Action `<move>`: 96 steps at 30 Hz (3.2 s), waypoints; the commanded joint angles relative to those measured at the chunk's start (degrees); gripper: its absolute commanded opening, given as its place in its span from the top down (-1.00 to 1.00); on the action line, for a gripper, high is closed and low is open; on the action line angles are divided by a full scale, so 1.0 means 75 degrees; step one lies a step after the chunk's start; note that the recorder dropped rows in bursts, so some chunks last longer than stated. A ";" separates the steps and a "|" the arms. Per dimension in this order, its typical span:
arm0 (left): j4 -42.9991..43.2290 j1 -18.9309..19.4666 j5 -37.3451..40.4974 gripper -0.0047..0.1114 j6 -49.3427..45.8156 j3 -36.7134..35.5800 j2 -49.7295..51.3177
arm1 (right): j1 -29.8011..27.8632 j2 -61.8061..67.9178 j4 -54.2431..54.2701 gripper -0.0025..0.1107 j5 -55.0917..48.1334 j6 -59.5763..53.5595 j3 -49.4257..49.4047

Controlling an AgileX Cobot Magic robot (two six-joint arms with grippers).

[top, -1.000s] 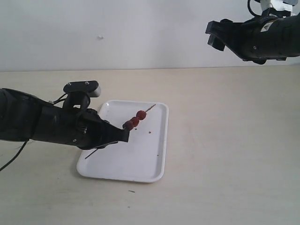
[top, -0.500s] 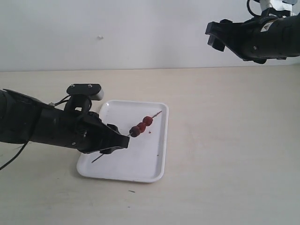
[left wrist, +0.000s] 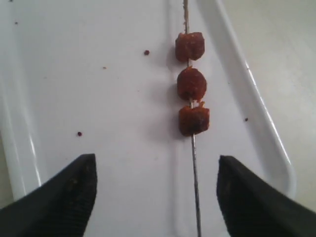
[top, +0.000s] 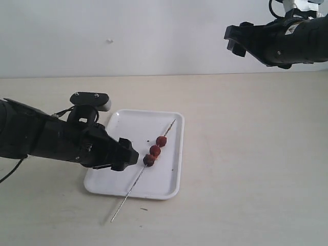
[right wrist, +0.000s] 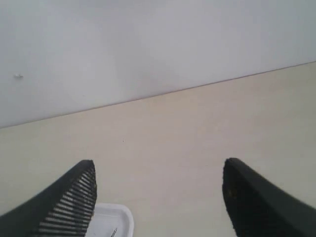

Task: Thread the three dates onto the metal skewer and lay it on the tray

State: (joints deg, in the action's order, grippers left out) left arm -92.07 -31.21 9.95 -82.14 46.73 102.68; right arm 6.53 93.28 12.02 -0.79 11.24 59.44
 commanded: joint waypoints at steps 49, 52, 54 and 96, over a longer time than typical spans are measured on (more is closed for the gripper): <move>-0.0339 -0.0002 -0.2071 0.92 0.0187 -0.5272 -1.1732 | 0.2465 -1.2438 -0.0242 0.96 0.0473 -0.2168 -0.7340; -0.0339 -0.0002 -0.2085 0.92 0.0187 -0.5272 -1.1732 | 0.2465 -1.2438 -0.0368 0.96 0.0459 -0.2776 -0.7340; -0.0339 -0.0002 -0.2085 0.92 0.0187 -0.5272 -1.1732 | 0.2217 -1.2438 -0.0408 0.96 0.0257 -0.3404 -0.7340; -0.0339 -0.0002 -0.2118 0.92 0.0172 -0.5272 -1.1732 | -0.2067 -1.2438 -0.0652 0.96 -0.2380 -0.1350 -0.7926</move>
State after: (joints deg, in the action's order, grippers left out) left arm -94.32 -31.21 -5.66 -80.98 7.48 15.17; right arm -8.63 0.30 7.63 -19.74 1.02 0.23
